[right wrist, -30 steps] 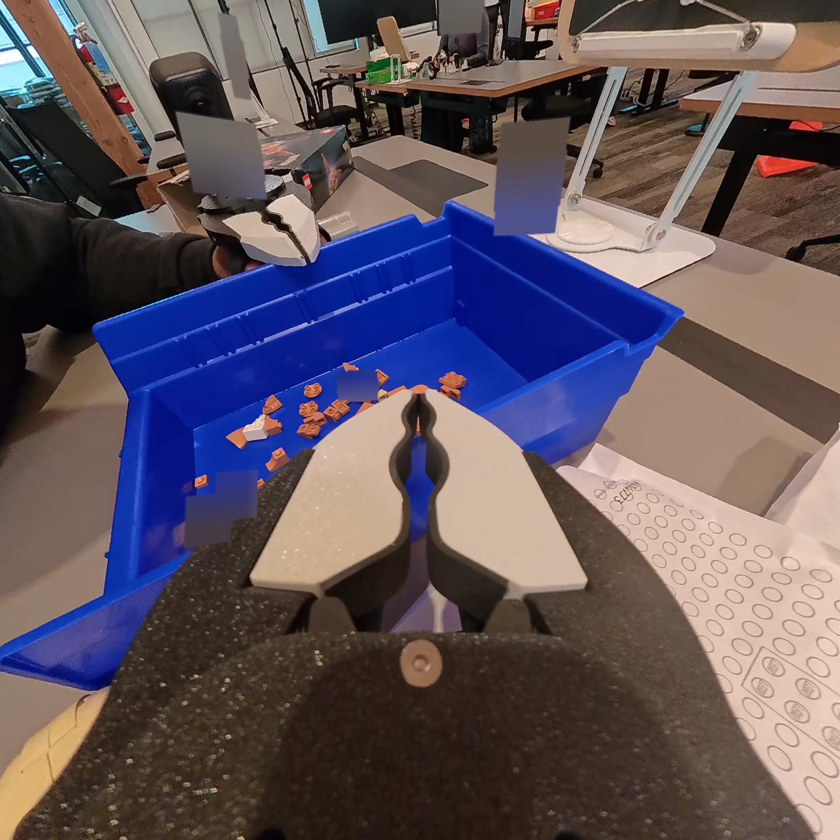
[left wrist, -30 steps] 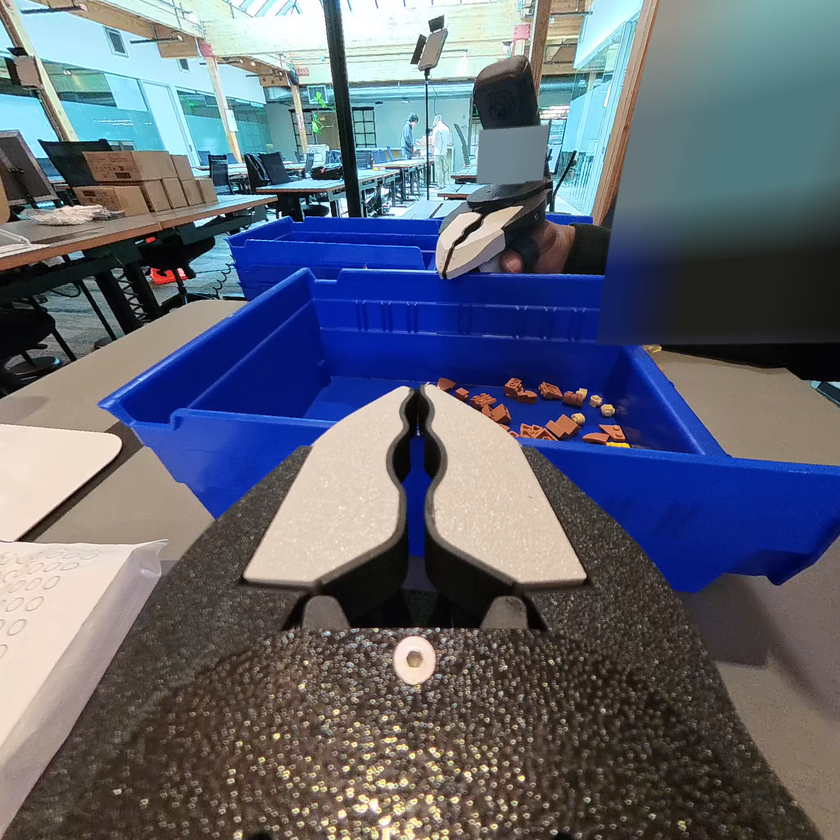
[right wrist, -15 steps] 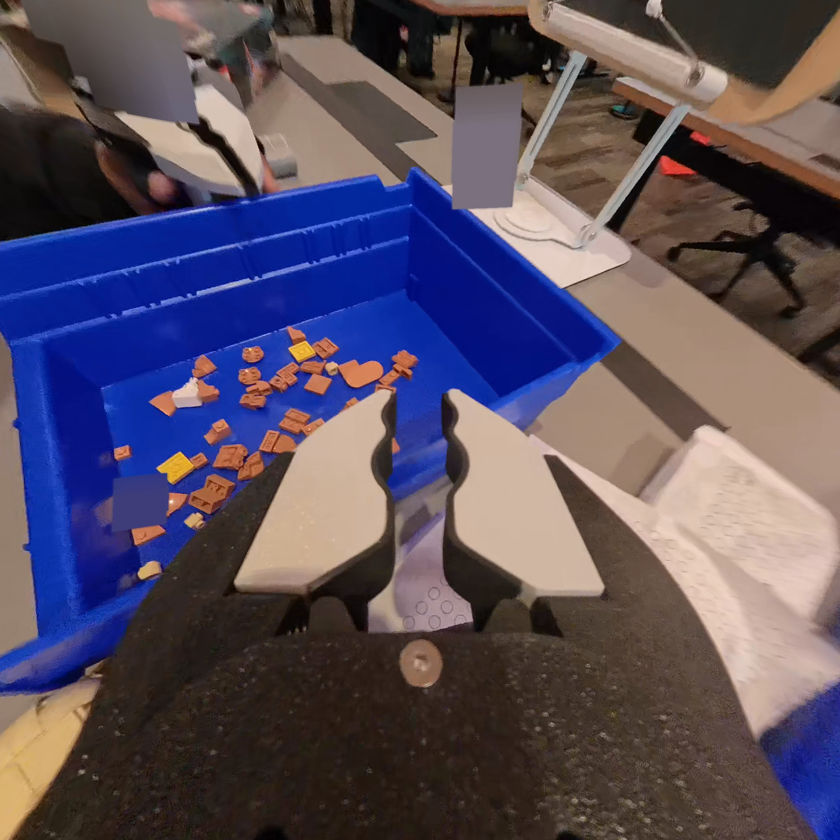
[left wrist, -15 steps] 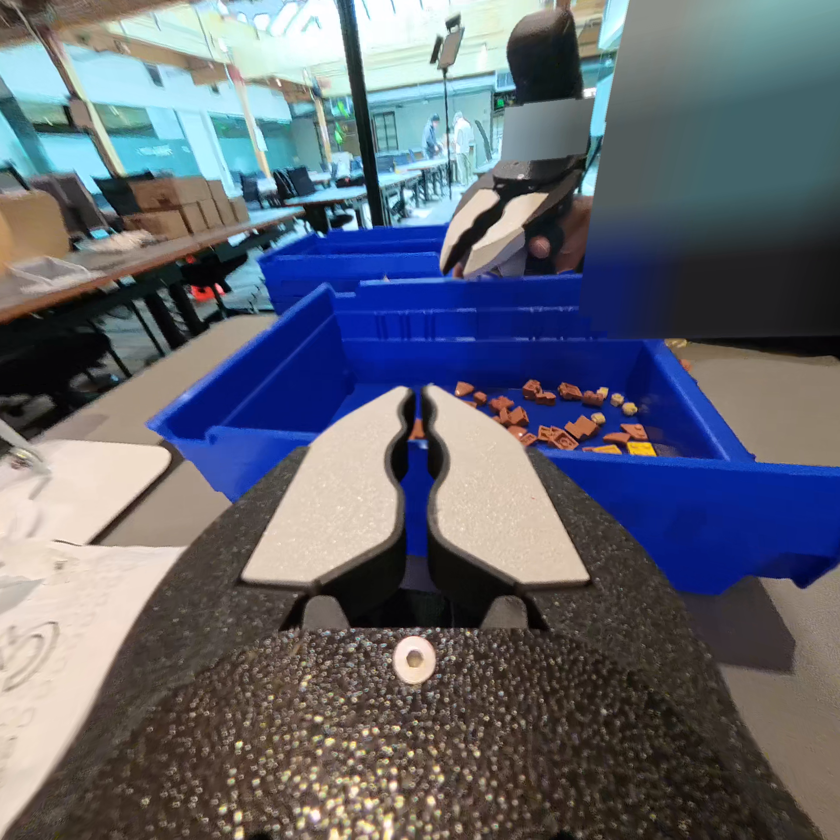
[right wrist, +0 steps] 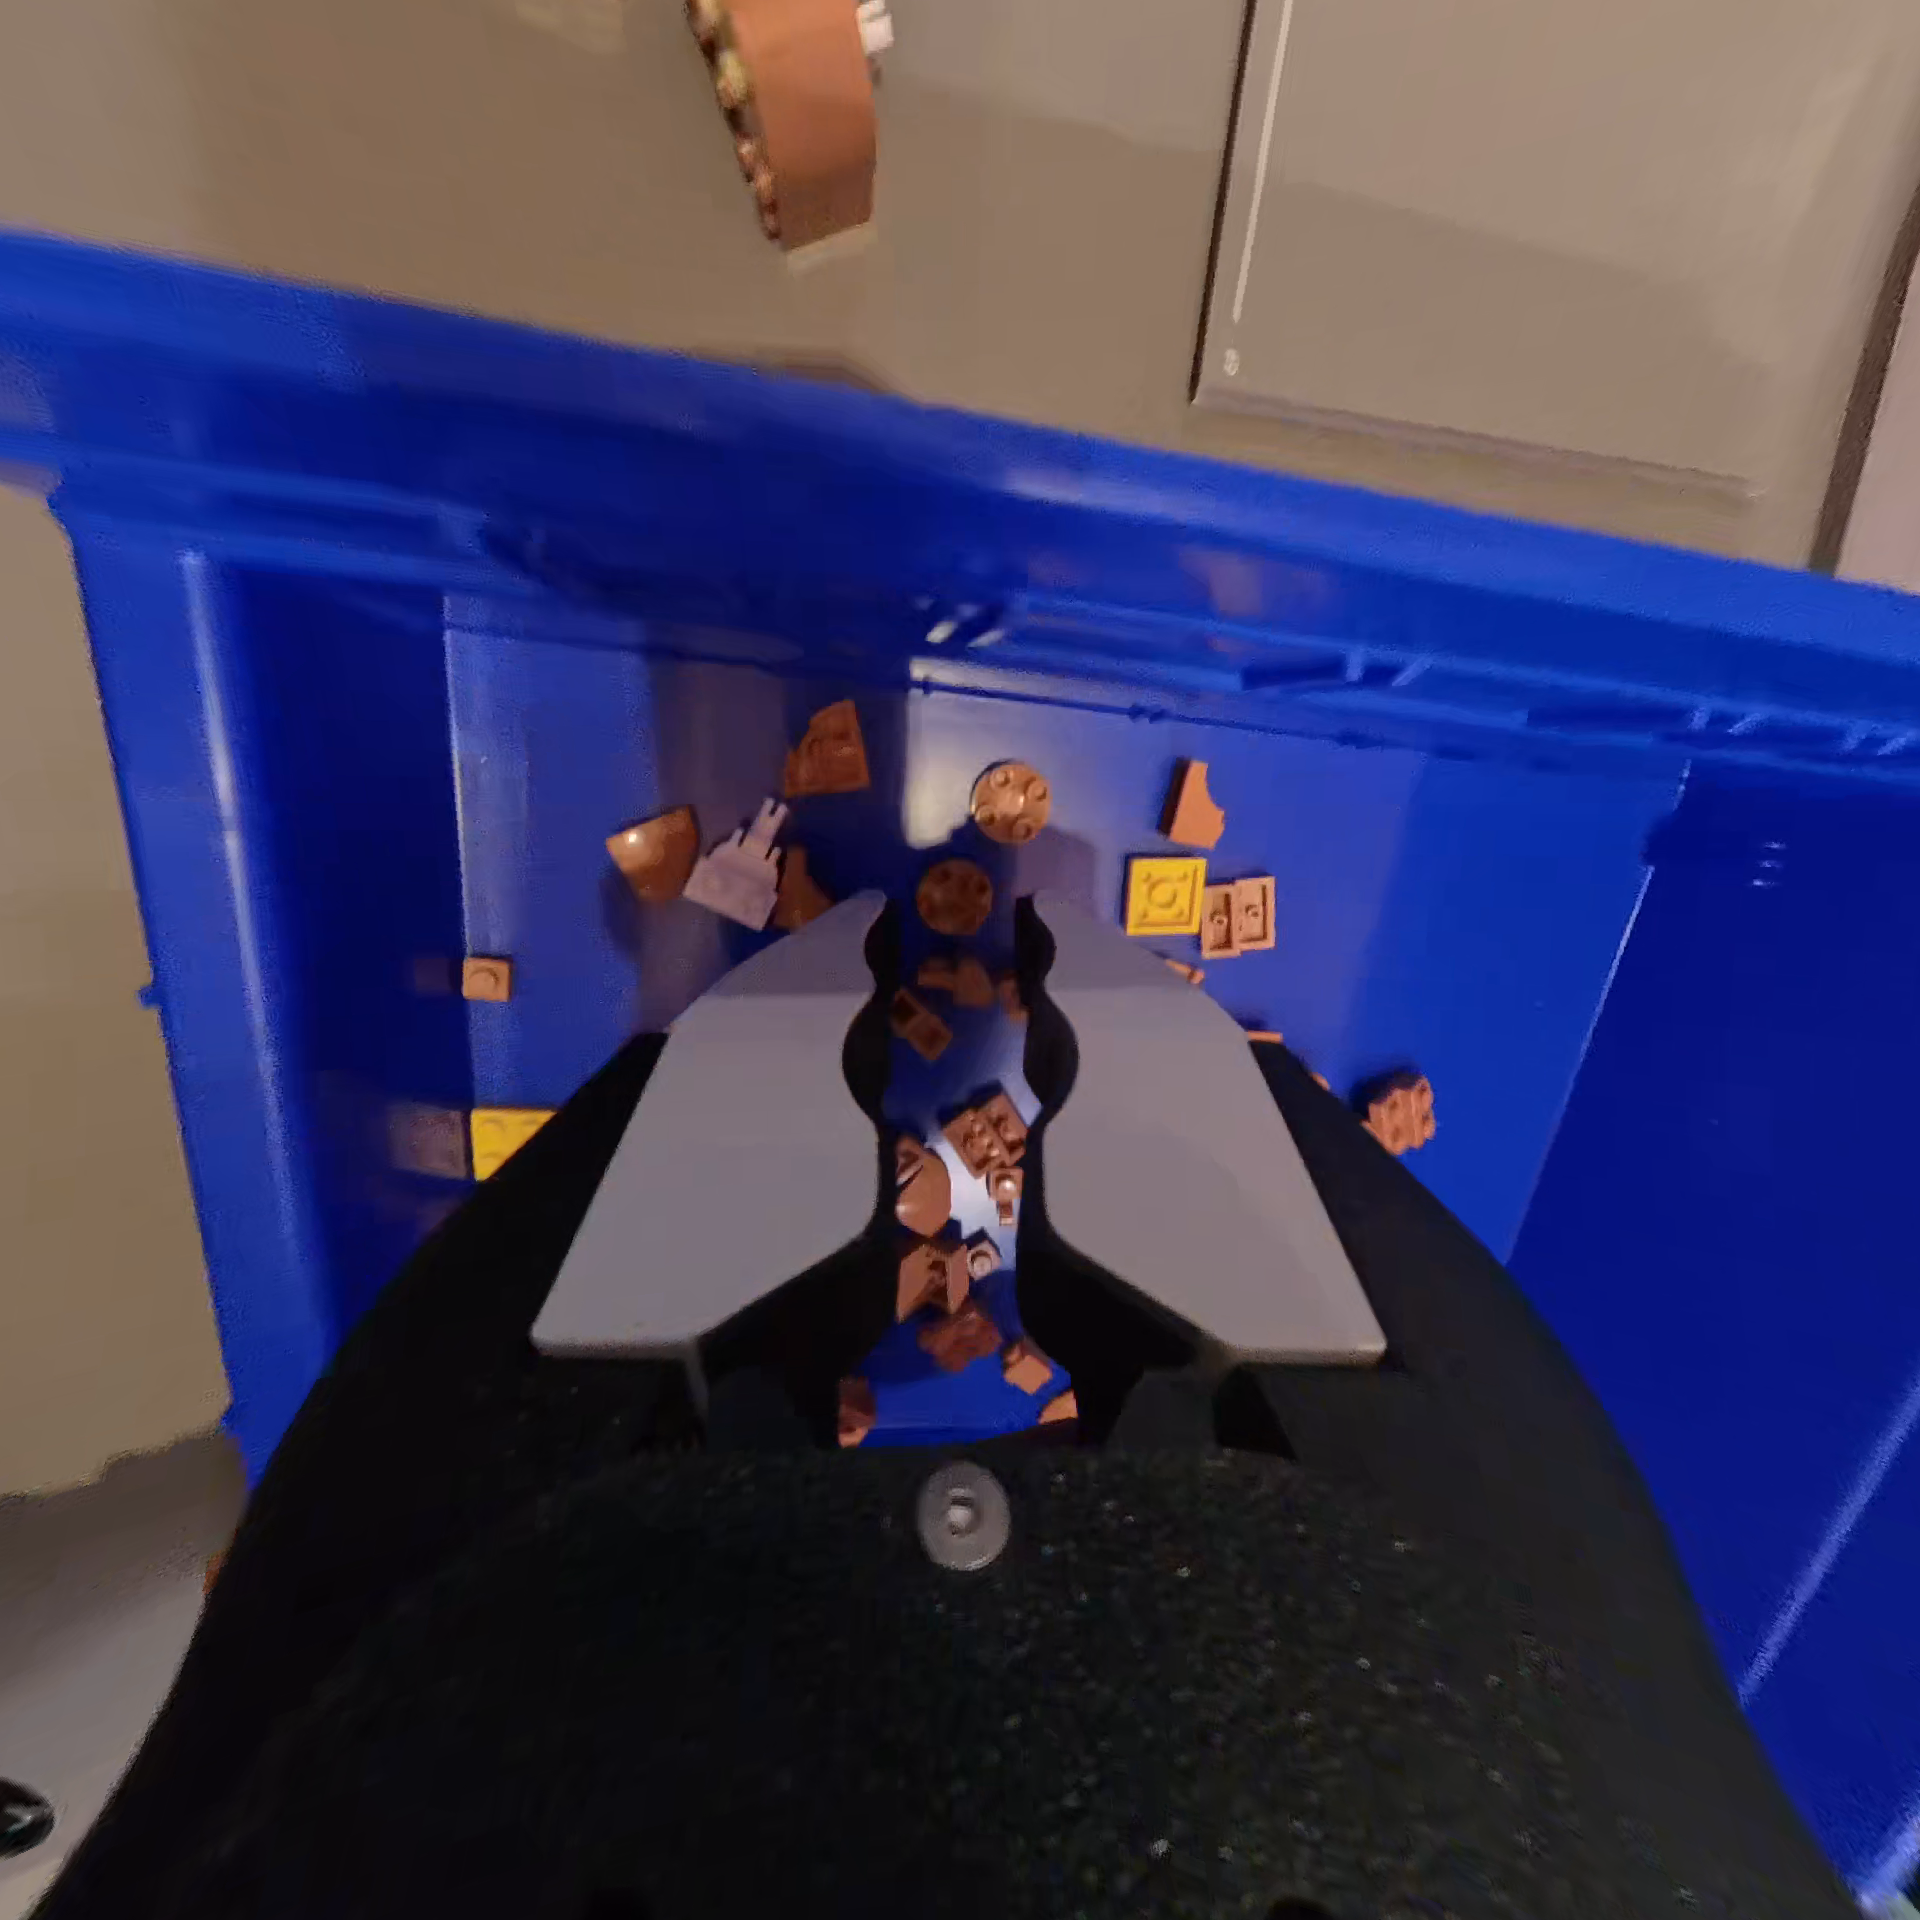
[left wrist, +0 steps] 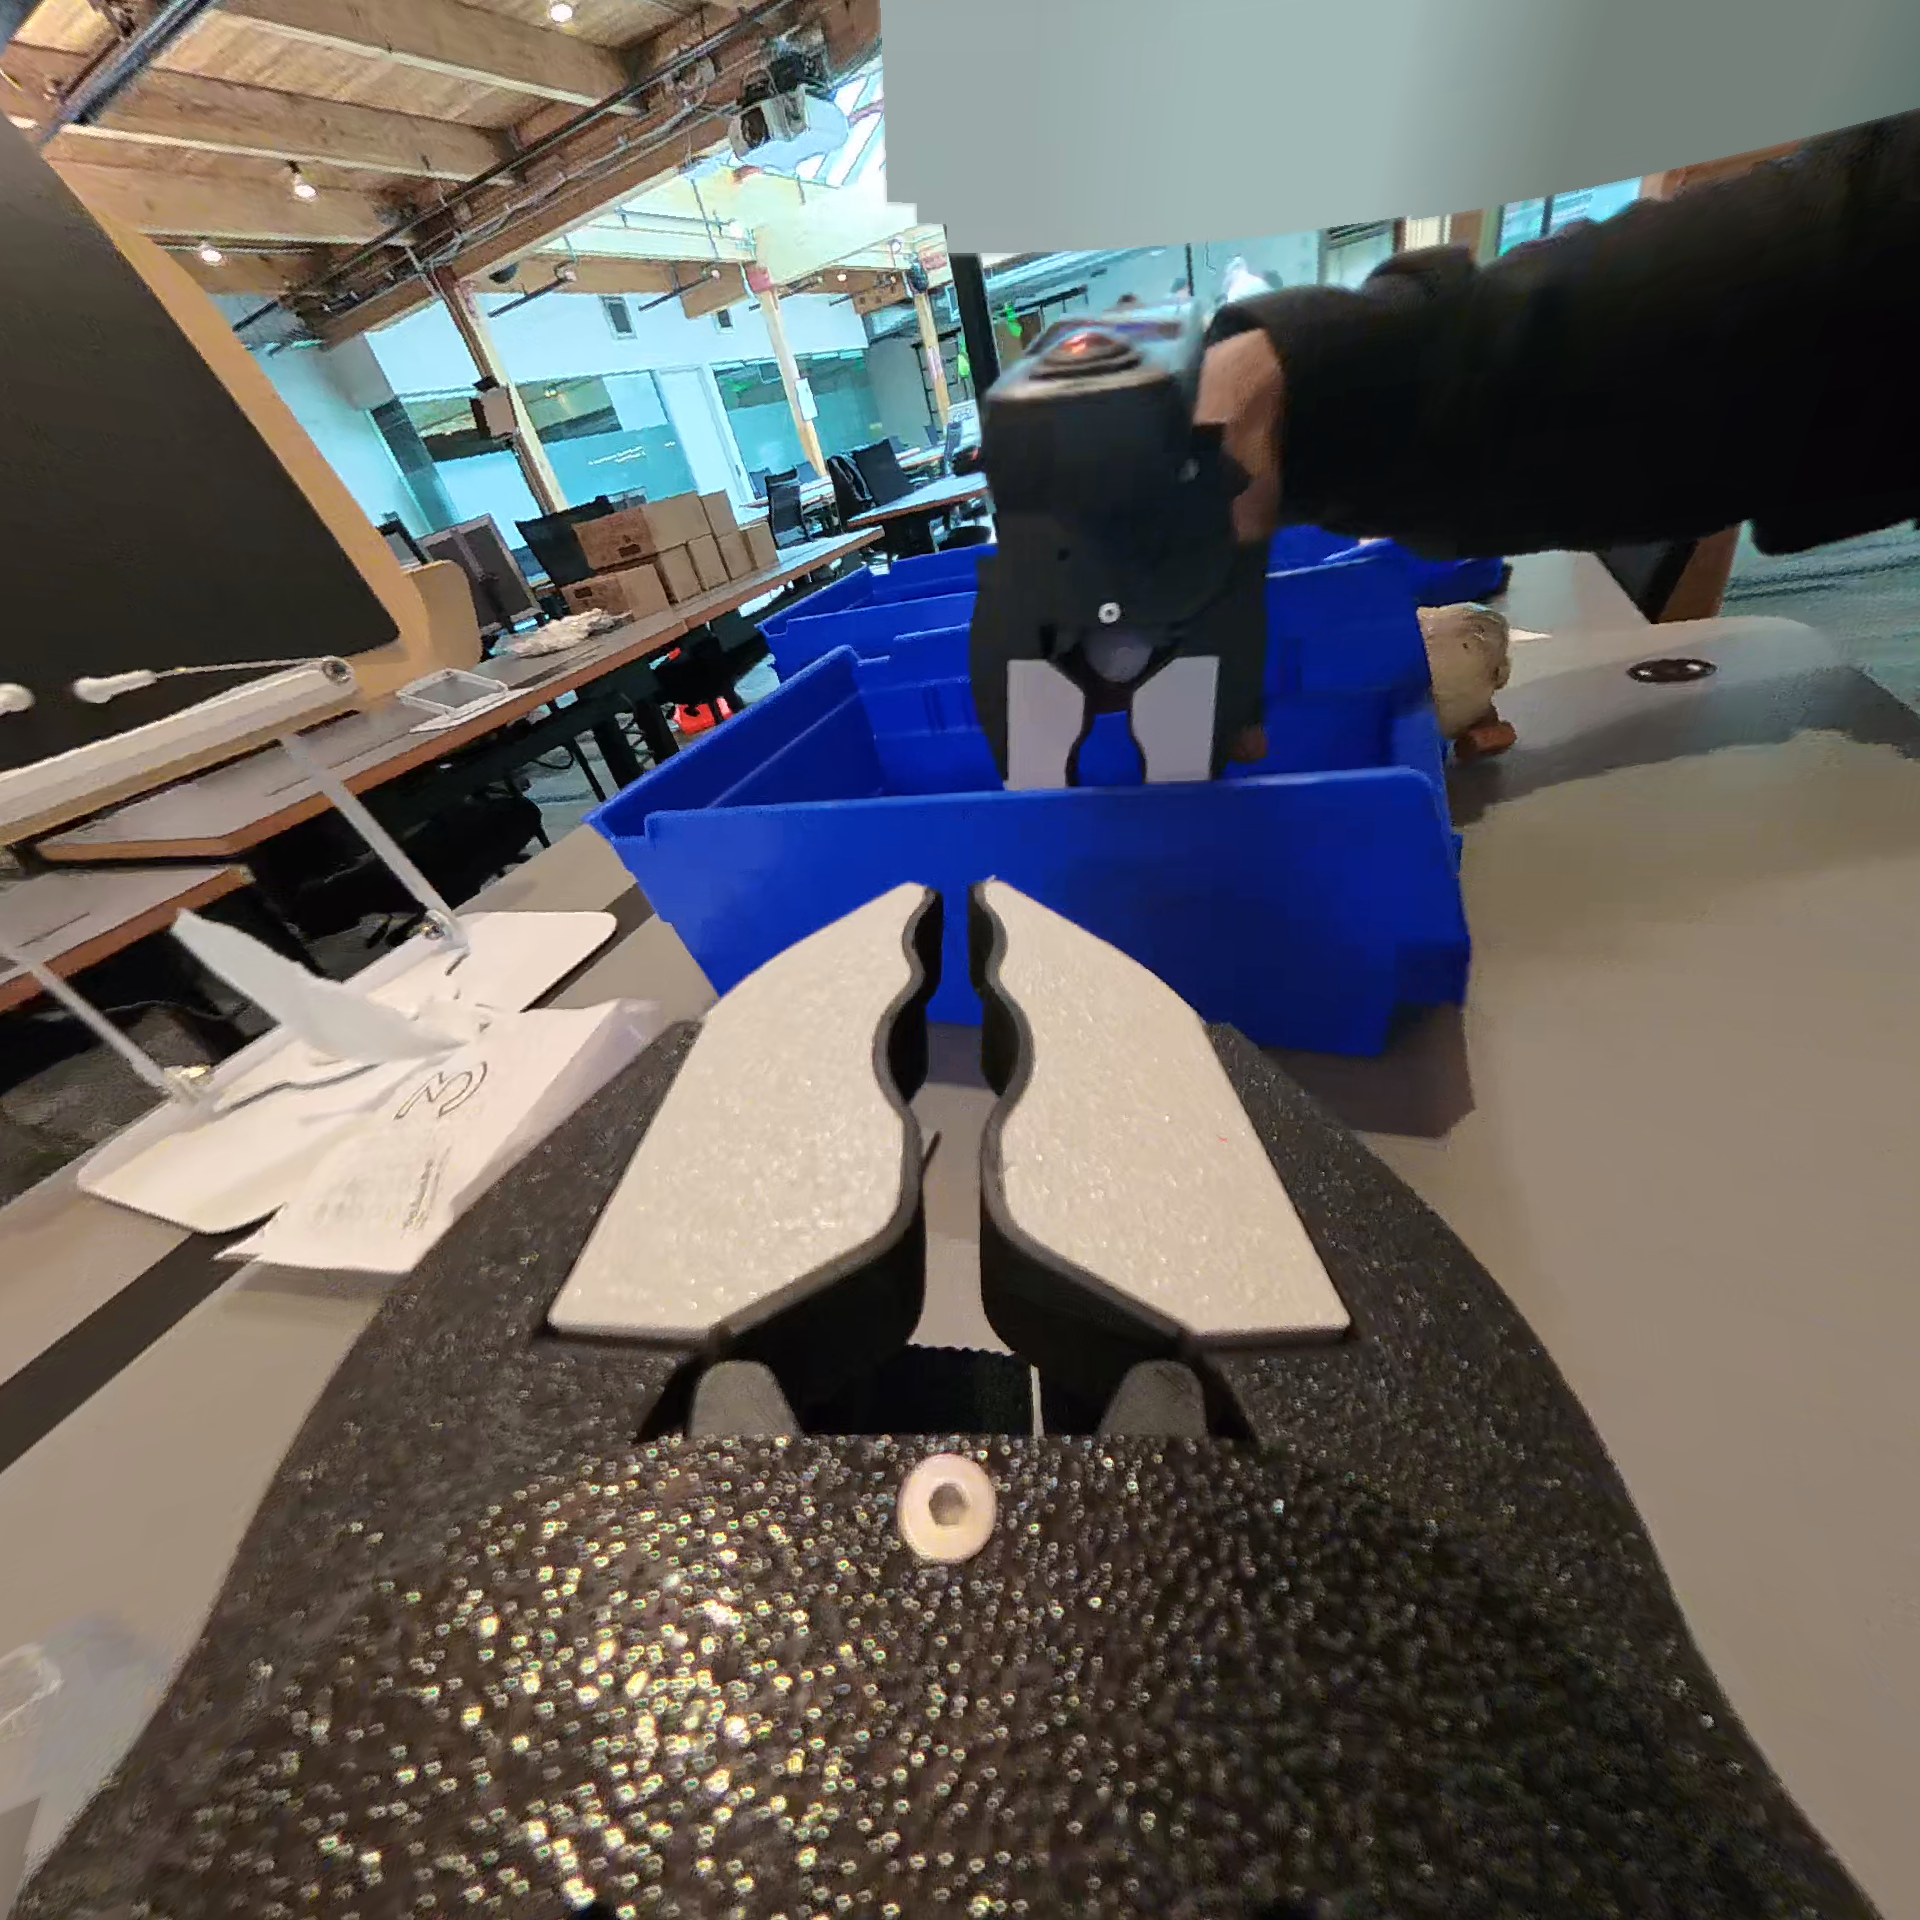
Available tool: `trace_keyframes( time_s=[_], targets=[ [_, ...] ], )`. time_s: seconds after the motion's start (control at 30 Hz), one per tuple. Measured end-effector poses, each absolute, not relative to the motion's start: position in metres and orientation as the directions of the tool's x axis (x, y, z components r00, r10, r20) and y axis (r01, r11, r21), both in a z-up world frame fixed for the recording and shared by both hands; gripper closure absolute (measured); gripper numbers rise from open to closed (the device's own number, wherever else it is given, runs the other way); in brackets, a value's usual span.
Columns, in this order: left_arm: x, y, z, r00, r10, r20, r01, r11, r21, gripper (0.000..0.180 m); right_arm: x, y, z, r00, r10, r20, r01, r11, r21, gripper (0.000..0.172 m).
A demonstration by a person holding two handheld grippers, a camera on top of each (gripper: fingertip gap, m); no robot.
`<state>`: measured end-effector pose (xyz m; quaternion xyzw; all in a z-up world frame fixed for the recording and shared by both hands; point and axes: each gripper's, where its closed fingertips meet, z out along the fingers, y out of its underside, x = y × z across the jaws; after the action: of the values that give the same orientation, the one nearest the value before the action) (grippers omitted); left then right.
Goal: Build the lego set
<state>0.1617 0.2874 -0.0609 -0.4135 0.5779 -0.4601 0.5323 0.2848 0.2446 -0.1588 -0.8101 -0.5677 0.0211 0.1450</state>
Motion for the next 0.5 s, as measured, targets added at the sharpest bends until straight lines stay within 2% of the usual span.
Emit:
trace_keyframes(
  time_s=[0.5],
  targets=[
    [0.138,0.291,-0.063,-0.095,-0.981,-0.171,0.015,0.170,-0.985,0.177,0.285,0.244,-0.181,0.450,0.893,0.009,0.873,-0.438,-0.214,0.155]
  ],
)
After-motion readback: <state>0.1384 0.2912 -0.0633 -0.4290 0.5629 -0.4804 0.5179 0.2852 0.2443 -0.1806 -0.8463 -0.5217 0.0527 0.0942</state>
